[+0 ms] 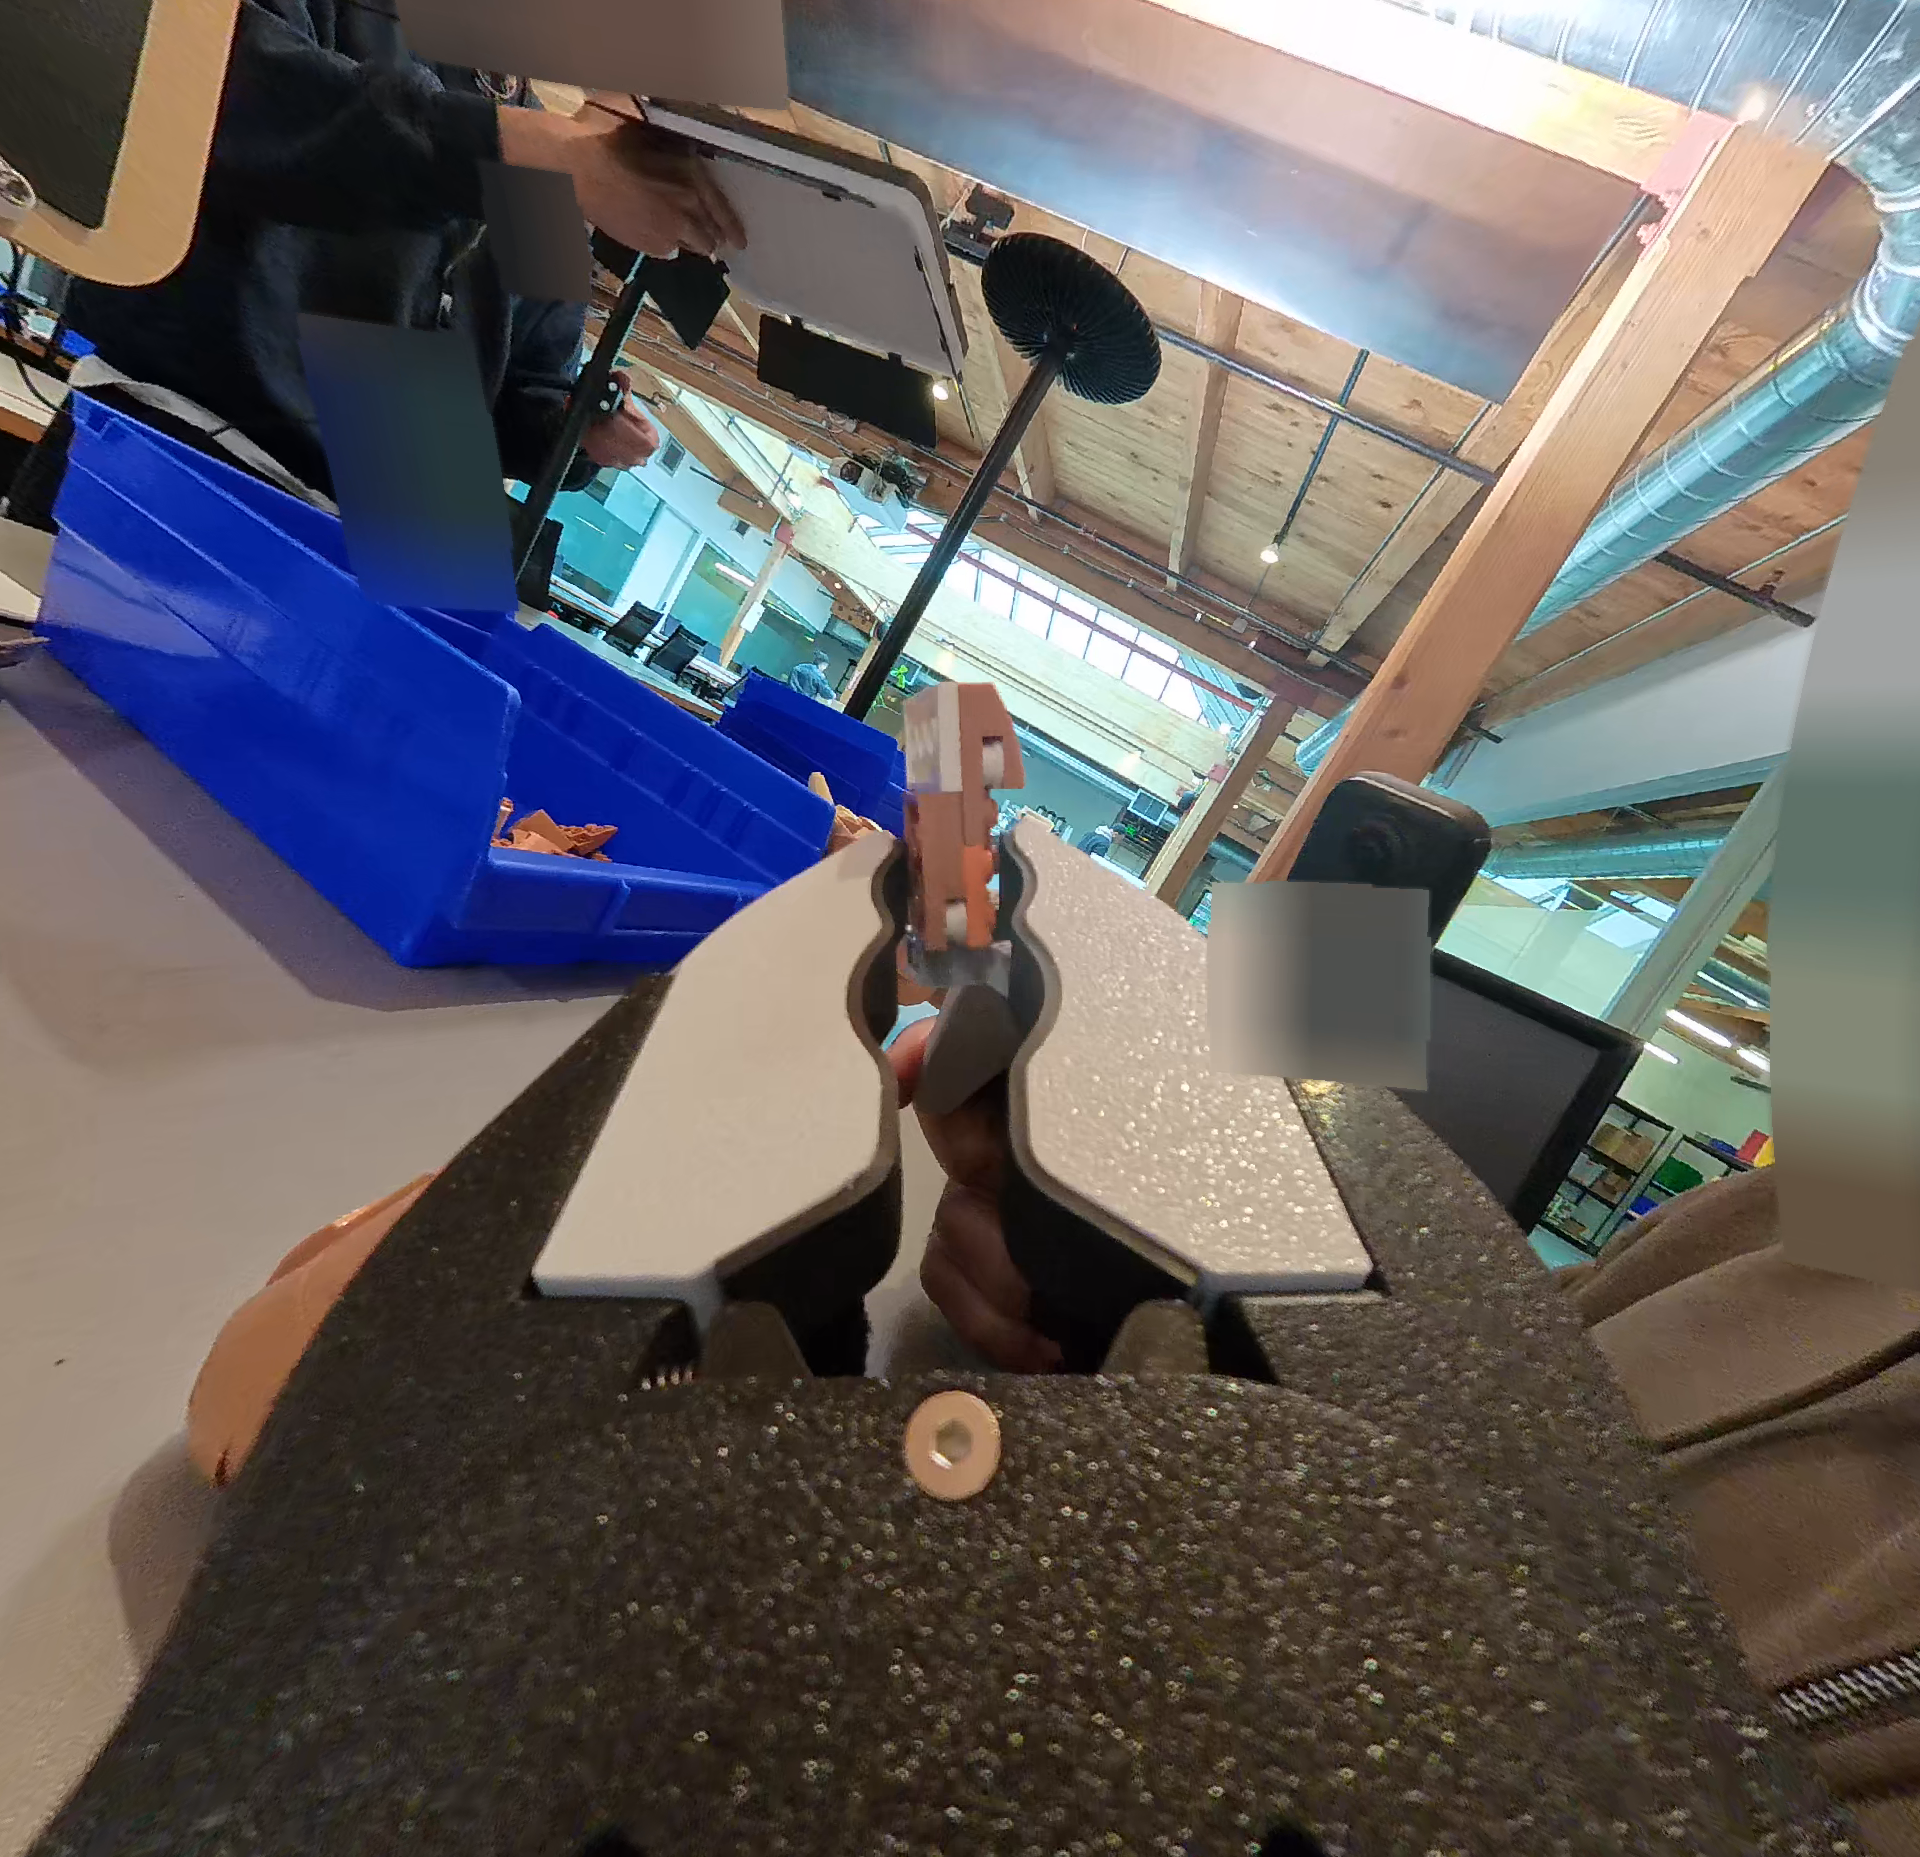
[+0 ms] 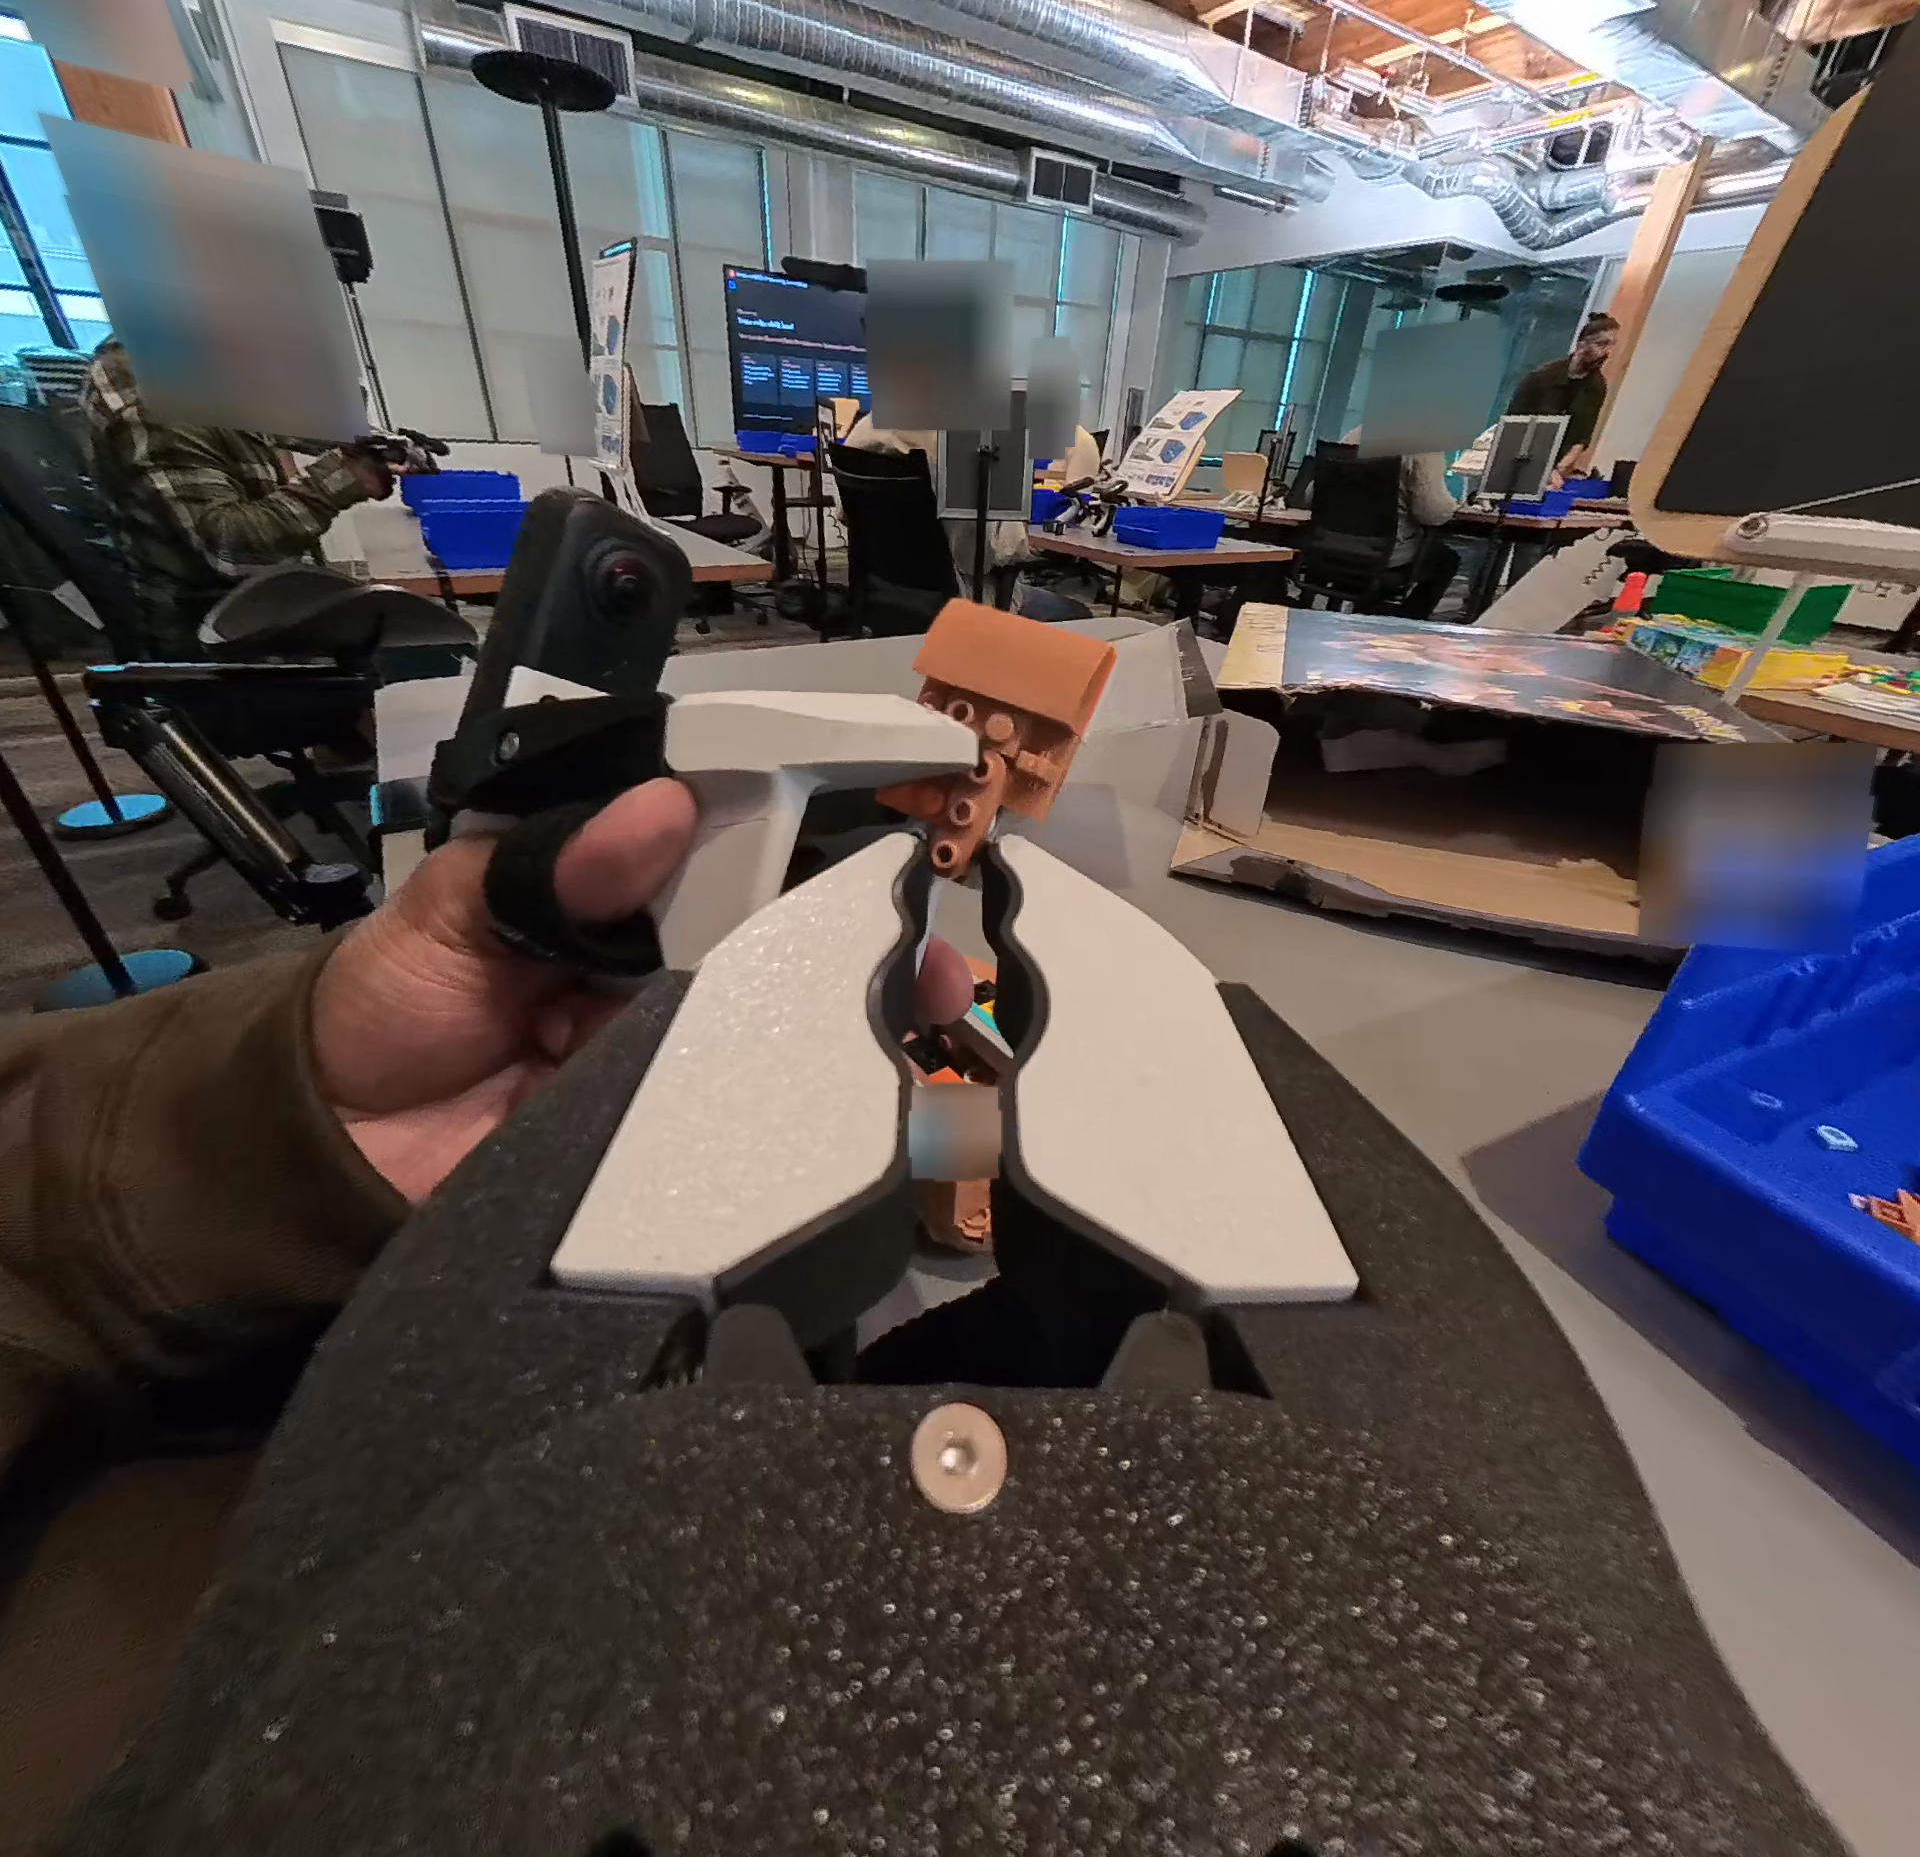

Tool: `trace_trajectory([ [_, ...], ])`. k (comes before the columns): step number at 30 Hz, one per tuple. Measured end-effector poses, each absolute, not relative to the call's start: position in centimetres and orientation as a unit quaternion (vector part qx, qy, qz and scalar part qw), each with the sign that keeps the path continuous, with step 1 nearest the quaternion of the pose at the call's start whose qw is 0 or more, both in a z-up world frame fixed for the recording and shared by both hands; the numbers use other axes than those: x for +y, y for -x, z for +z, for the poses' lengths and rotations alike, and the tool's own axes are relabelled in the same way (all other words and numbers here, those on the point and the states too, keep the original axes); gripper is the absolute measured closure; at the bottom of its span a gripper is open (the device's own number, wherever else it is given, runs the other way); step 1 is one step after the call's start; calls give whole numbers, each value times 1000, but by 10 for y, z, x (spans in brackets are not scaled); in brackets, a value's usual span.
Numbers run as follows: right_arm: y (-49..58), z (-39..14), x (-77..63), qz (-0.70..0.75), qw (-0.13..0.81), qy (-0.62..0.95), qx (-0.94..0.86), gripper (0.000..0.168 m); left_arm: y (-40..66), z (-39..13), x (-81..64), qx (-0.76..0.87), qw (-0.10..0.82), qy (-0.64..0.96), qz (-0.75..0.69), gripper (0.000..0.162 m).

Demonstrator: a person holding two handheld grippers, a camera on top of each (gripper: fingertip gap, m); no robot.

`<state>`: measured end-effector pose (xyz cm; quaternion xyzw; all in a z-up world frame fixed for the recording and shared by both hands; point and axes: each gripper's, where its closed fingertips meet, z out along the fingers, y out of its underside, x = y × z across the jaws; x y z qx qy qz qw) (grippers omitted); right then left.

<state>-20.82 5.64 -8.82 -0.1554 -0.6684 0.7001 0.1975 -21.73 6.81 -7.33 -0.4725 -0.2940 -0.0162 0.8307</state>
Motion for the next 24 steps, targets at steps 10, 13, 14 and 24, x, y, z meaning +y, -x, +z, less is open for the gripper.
trace_trajectory([
  [10, 206, -95, 53, 676, 224, 130, -690, 160, 218, -79, 60, -284, 802, 525, 11, 139],
  [13, 206, -97, 52, 663, 244, 119, -698, 160, 217, -82, 61, -282, 795, 537, 3, 139],
  [14, 206, -98, 52, 660, 251, 116, -699, 160, 217, -82, 61, -282, 795, 536, 1, 139],
  [24, 201, -87, 56, 681, 265, 103, -674, 160, 219, -74, 48, -290, 823, 486, -39, 146],
])
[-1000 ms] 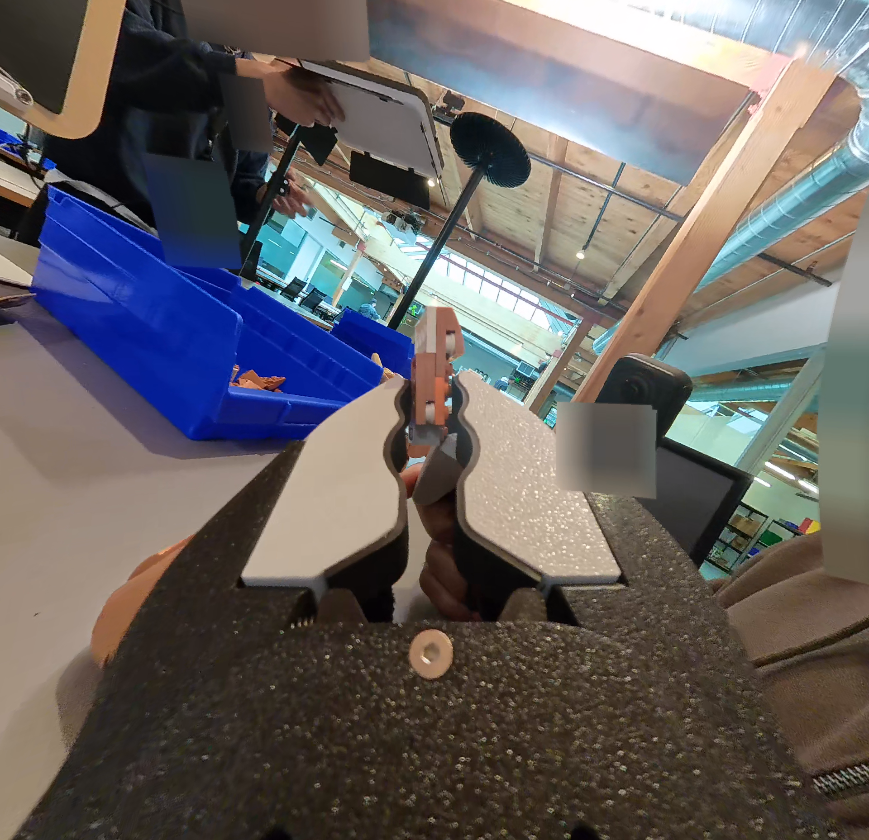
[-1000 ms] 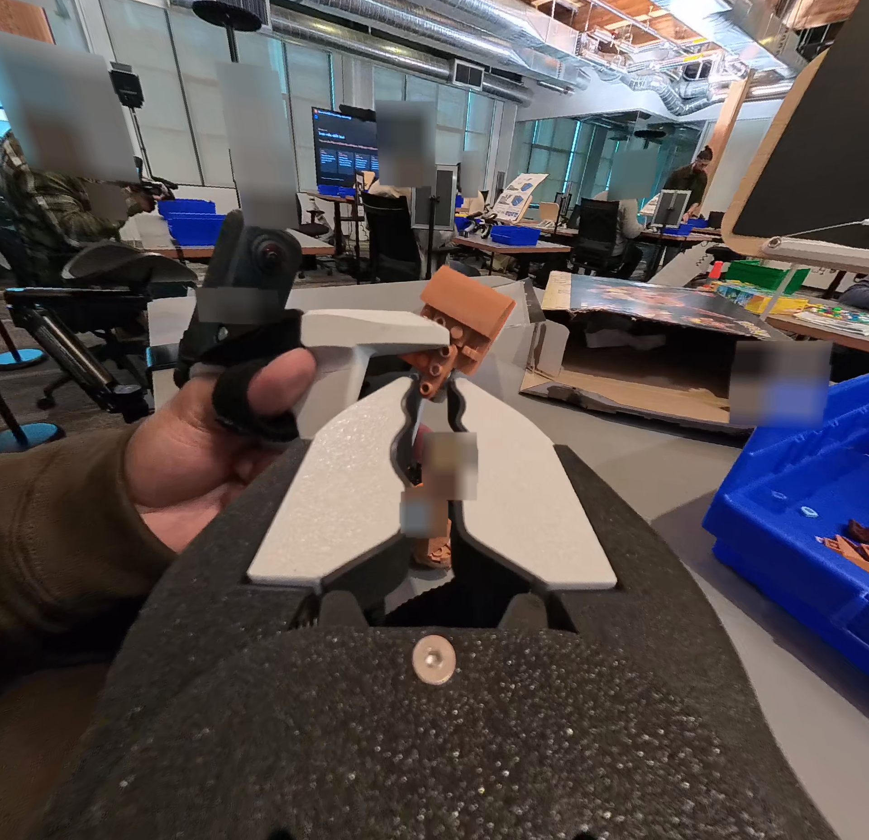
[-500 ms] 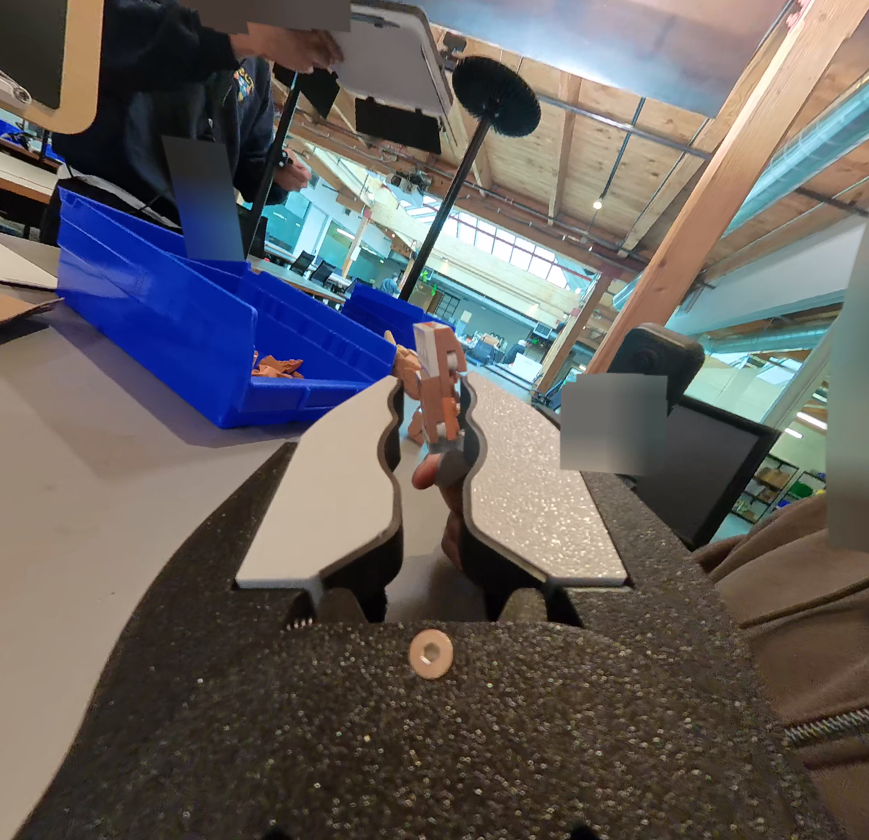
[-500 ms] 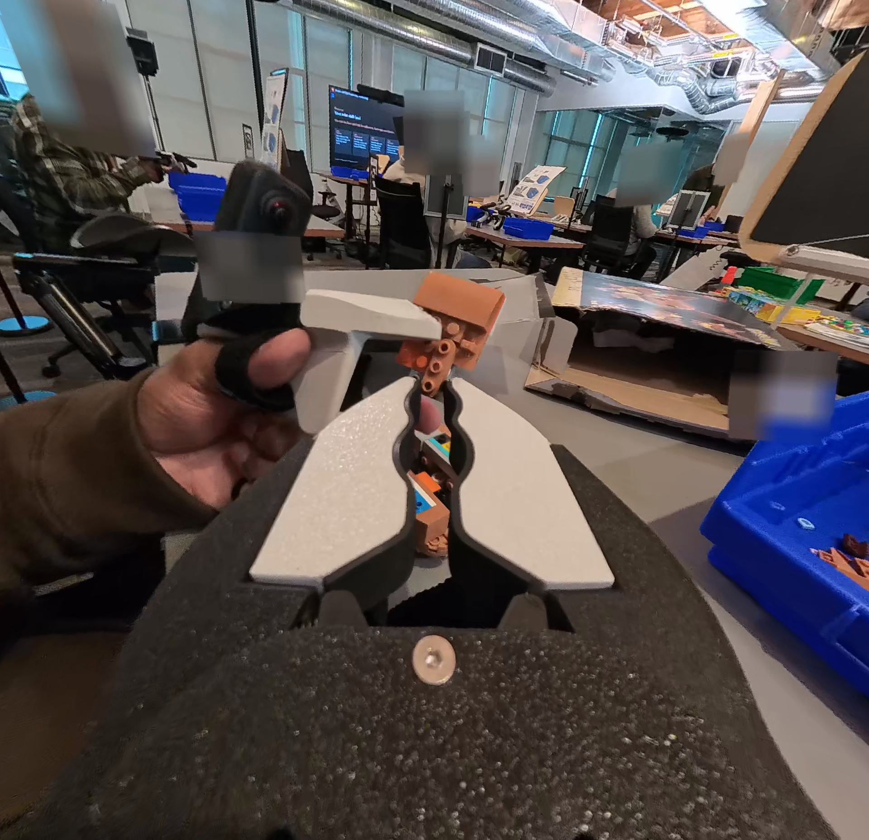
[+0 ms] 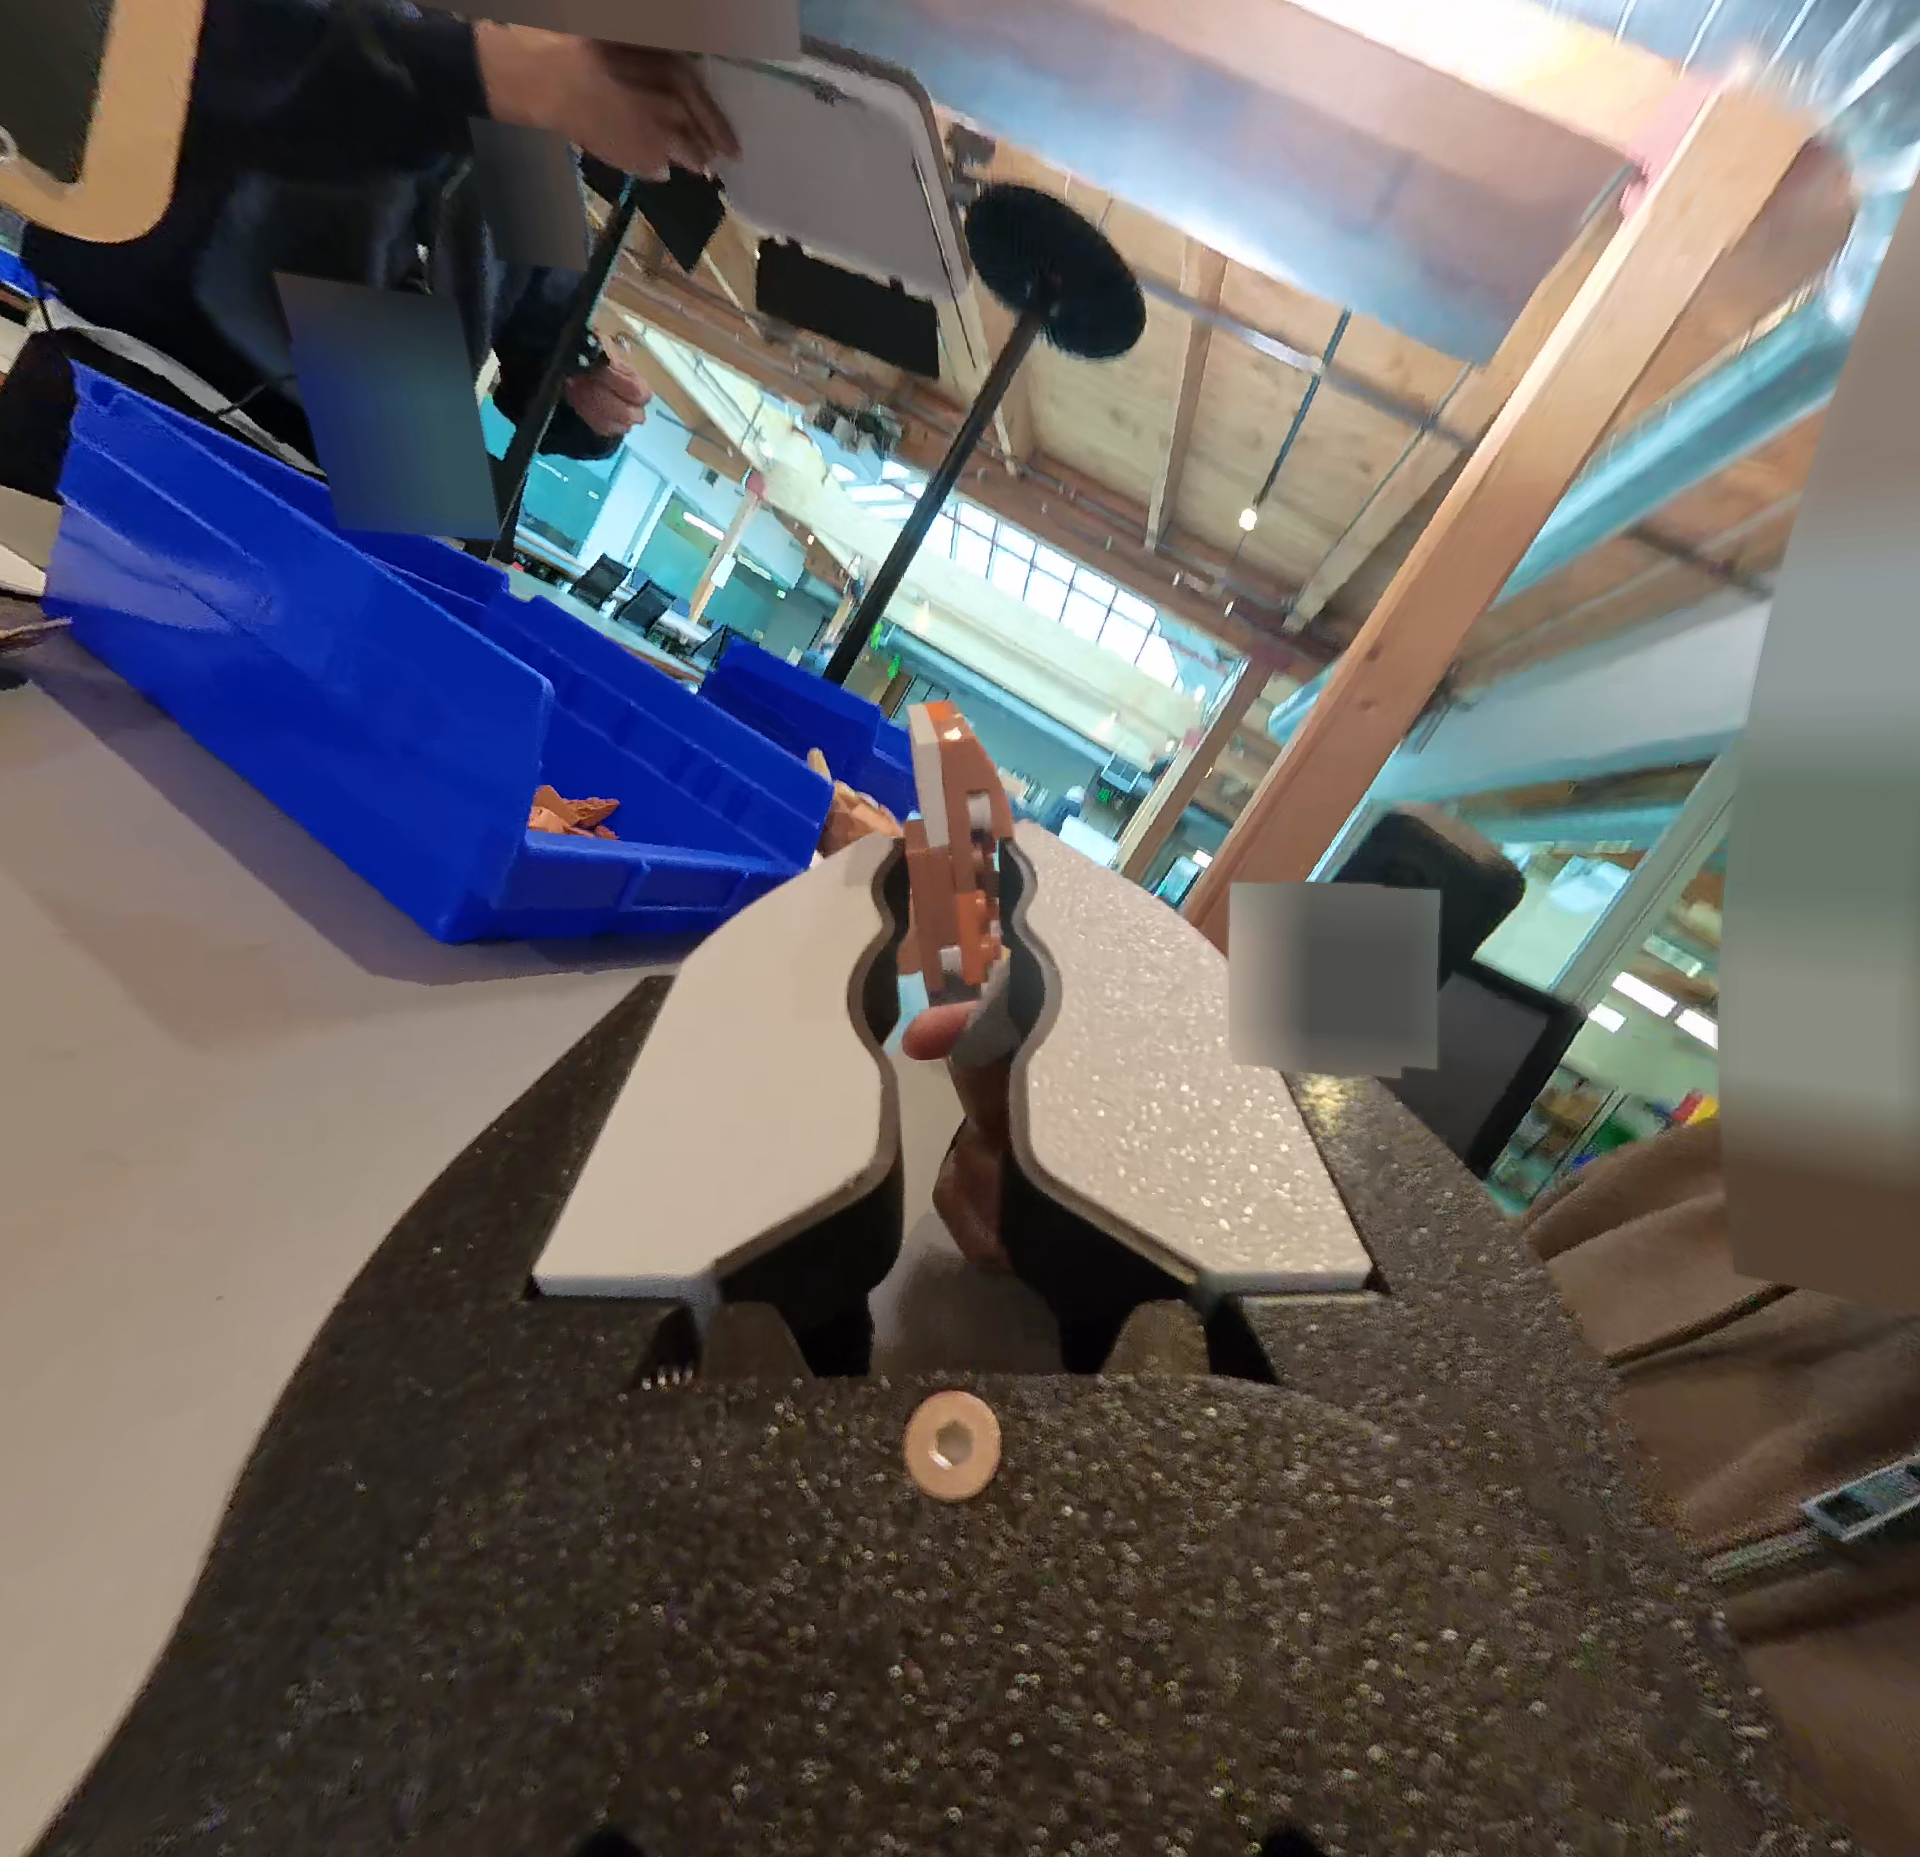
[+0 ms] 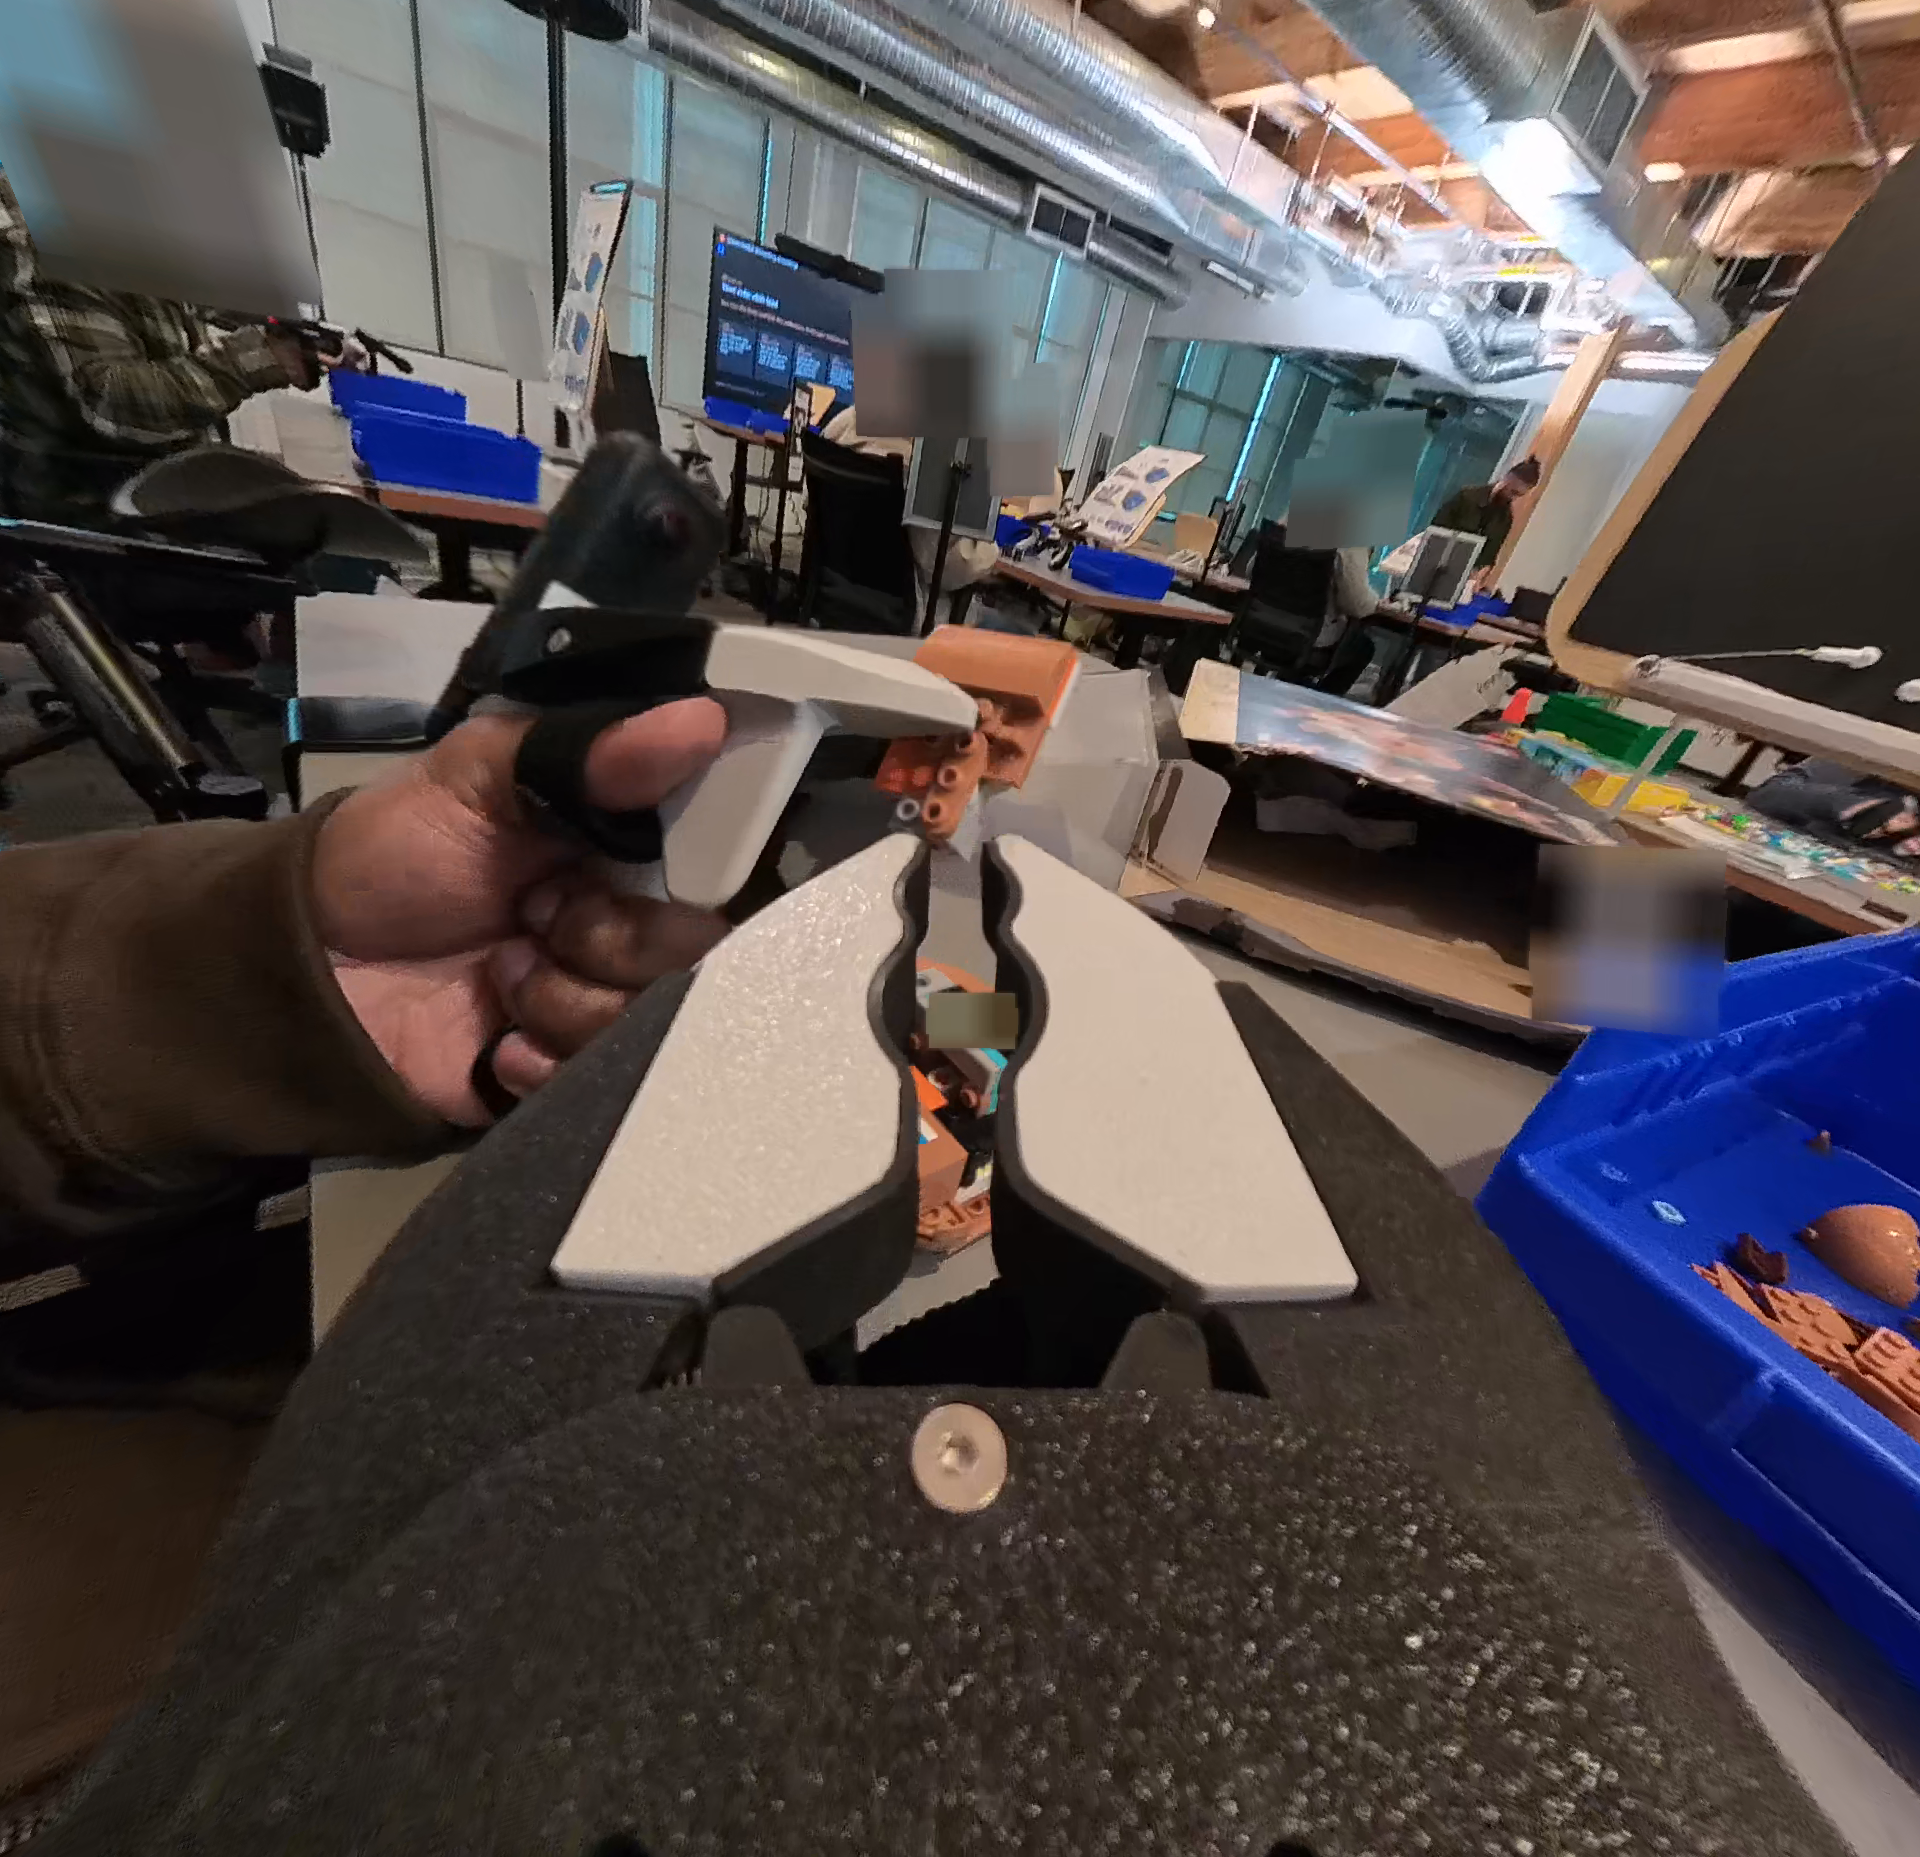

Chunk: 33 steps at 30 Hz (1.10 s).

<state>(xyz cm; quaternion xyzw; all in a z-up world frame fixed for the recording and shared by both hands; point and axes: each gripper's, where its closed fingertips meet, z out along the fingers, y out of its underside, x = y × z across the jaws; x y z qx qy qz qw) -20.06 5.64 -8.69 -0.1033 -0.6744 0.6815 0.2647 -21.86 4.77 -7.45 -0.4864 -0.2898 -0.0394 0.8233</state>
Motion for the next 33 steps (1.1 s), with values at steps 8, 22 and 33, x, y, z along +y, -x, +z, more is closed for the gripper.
trace_trajectory([
  [8, 199, -92, 54, 630, 364, 55, -684, 158, 213, -69, 50, -297, 848, 413, -151, 146],
  [22, 201, -74, 69, 696, 306, 96, -642, 156, 207, -71, 59, -281, 833, 465, -101, 146],
  [33, 204, -82, 69, 728, 149, 142, -654, 139, 210, -95, 65, -171, 642, 673, 325, 146],
])
